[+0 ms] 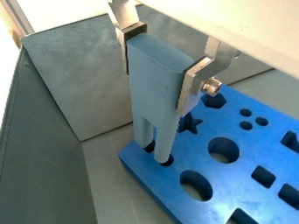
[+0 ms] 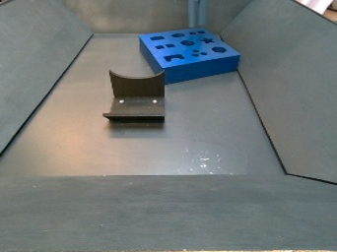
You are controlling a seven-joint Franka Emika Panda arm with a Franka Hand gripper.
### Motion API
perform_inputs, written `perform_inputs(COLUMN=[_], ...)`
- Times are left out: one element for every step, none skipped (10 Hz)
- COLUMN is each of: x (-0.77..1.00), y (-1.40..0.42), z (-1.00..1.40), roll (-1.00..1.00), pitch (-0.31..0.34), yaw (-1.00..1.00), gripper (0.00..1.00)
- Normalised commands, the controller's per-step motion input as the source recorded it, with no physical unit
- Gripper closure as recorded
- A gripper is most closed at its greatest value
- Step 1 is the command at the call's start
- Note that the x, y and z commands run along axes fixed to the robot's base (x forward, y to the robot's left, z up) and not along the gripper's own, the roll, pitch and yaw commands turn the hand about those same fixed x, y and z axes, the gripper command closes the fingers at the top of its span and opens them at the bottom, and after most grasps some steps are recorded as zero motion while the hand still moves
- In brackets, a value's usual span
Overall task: Pick up the square-circle object. Move up. Move to above the board. Insert the square-circle object.
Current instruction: Insert the square-circle object.
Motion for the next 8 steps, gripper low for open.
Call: perform_inputs(x=[0.00, -0.08, 0.00, 0.00, 0.00, 0.04, 0.03, 0.06], y=[0.00, 0.06, 0.03, 0.00, 0.00, 0.02, 0.03, 0.00], z=[-0.03, -0.21, -0.10, -0.03, -0.16, -0.26, -0.27, -0.07], roll=[0.00, 0.09, 0.01, 0.00, 0.00, 0.06, 0.03, 0.00], pitch=[0.000, 0.000, 0.007, 0.000, 0.000, 0.000, 0.001, 0.006], yaw=[0.00, 0.00, 0.00, 0.00, -0.10, -0.13, -0.11, -0.05], gripper=[1.00, 1.00, 1.00, 1.00, 1.00, 1.00, 1.00, 1.00])
